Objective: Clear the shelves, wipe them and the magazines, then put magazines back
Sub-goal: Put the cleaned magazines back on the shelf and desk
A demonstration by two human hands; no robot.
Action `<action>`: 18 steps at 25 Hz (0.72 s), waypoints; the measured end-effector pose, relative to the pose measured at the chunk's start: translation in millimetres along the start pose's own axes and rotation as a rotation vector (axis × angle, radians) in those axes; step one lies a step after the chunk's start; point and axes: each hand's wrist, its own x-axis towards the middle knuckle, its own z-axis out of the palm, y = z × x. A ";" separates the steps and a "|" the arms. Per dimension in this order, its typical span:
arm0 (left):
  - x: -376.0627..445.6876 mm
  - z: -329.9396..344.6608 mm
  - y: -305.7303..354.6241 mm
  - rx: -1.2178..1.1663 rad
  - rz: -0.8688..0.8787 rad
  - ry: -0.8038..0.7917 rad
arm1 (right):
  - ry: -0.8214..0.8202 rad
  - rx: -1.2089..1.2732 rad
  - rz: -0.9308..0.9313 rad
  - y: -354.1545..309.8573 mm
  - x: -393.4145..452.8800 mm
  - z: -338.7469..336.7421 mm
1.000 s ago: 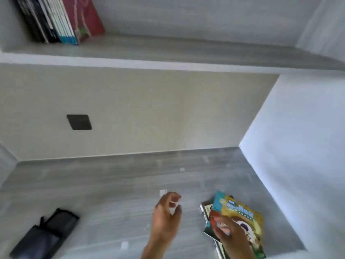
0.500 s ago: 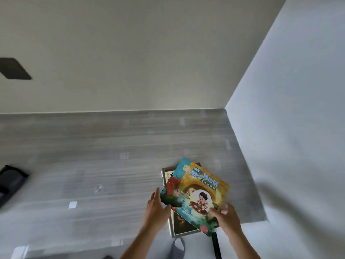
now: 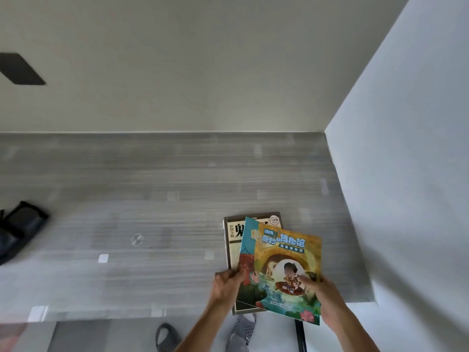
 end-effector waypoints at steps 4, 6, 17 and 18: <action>9.2 -6.2 -3.2 -0.389 -0.157 0.108 | -0.066 0.024 0.005 0.0 -6.6 0.4; 16.8 -3.7 -5.0 -0.470 -0.205 0.067 | -0.058 0.031 0.004 -2.3 -6.1 0.3; -0.5 -21.5 11.8 -0.423 0.030 0.056 | -0.032 0.381 -0.180 -1.7 -41.6 32.3; -6.9 -38.4 11.0 -0.427 0.054 0.075 | -0.043 0.351 -0.256 -14.0 -54.0 43.9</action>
